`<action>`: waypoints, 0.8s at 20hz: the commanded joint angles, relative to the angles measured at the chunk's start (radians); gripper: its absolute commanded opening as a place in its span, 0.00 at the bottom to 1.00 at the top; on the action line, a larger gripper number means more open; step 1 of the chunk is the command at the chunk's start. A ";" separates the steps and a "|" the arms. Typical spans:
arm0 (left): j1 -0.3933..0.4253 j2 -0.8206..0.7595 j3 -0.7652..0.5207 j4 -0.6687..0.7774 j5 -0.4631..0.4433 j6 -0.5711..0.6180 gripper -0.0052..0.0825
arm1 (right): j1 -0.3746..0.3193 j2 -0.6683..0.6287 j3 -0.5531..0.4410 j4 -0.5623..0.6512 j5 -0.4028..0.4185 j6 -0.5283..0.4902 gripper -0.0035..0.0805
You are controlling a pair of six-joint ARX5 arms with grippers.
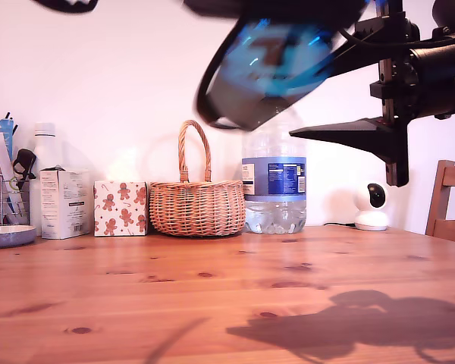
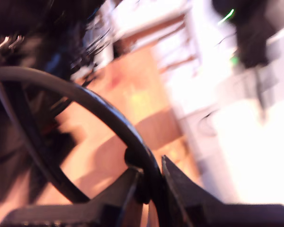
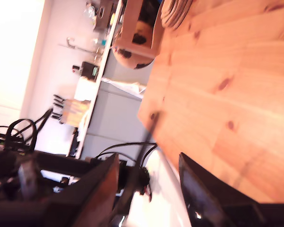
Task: Pick up the sunglasses and close them, then place them back on the table
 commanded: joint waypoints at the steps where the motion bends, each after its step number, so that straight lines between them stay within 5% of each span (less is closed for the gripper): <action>1: 0.010 -0.002 -0.011 0.045 0.029 -0.040 0.04 | -0.002 0.008 0.004 0.012 0.008 -0.018 0.47; 8: 0.108 0.013 -0.022 0.099 0.124 -0.071 0.04 | -0.002 0.030 0.004 -0.017 0.061 0.009 0.47; 16: 0.156 0.014 -0.209 0.417 0.130 -0.136 0.04 | -0.002 0.120 0.037 -0.016 0.141 0.060 0.47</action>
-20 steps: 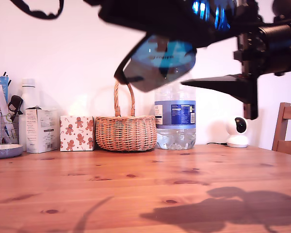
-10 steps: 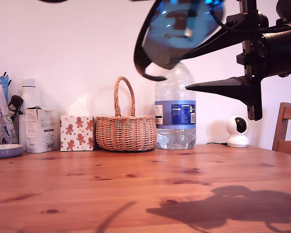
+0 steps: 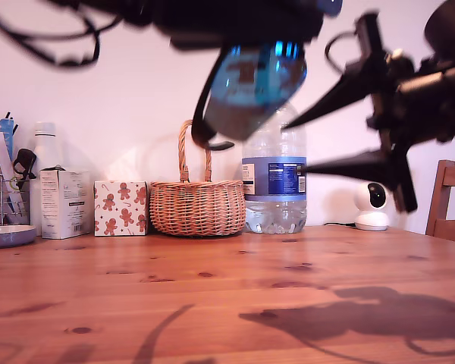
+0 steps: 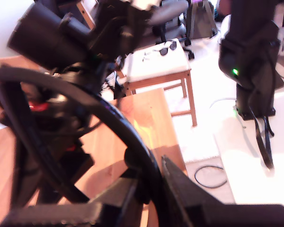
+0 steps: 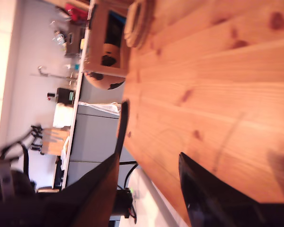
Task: Pick up the sunglasses and close them, then place them back on the table
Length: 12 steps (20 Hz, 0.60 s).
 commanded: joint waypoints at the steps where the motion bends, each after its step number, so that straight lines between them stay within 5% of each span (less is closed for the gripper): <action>1: 0.005 0.015 -0.055 0.096 0.008 -0.013 0.04 | -0.002 0.053 0.038 0.006 0.000 0.003 0.47; 12: 0.043 0.183 -0.210 0.484 0.099 -0.035 0.04 | 0.040 0.288 0.188 0.006 -0.073 0.004 0.47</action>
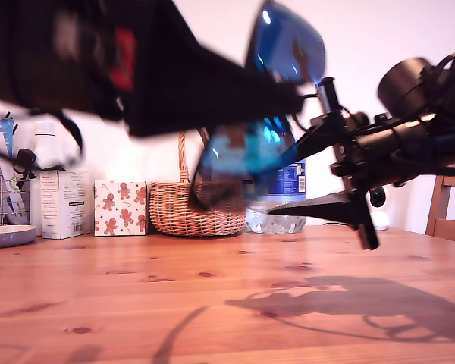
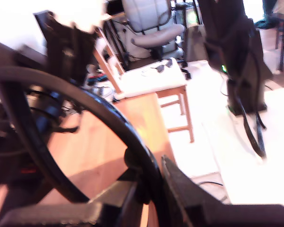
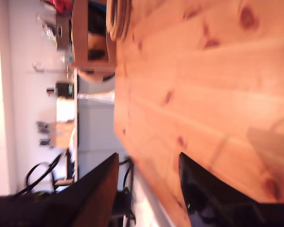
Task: Pick up the sunglasses and close them, then place them back on the table
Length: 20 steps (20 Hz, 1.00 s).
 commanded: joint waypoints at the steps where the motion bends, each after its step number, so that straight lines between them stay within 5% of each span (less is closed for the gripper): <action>1: 0.003 0.059 -0.011 0.072 0.005 -0.004 0.04 | 0.015 0.017 0.027 0.008 -0.010 0.001 0.47; 15: 0.003 0.175 -0.011 0.301 0.012 -0.057 0.04 | 0.024 0.028 0.037 -0.027 0.046 -0.054 0.47; 20: 0.003 0.175 -0.011 0.325 0.012 -0.077 0.04 | 0.088 0.028 0.038 0.000 0.007 -0.055 0.47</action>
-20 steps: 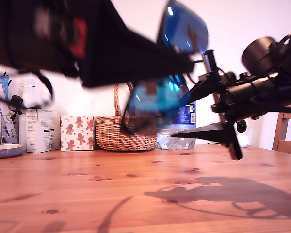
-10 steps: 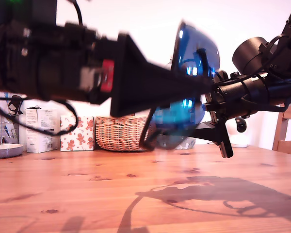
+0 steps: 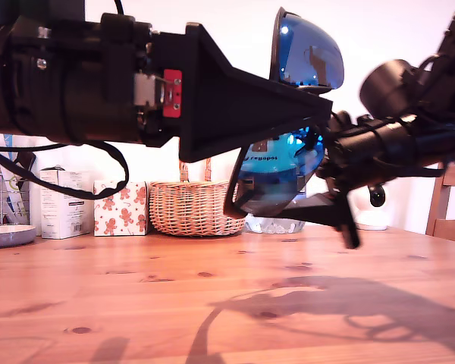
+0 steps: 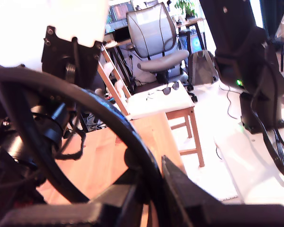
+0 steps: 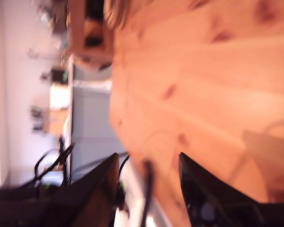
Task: Pick up the sunglasses and close them, then place them back on the table
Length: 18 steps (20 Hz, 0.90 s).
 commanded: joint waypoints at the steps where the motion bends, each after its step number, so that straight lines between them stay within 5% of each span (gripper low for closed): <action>1: 0.002 0.000 -0.010 0.009 0.004 -0.010 0.04 | 0.032 0.011 0.006 0.020 -0.016 -0.005 0.47; 18: 0.023 0.000 -0.010 -0.037 -0.008 -0.008 0.04 | 0.062 0.011 0.056 0.002 -0.457 0.025 0.47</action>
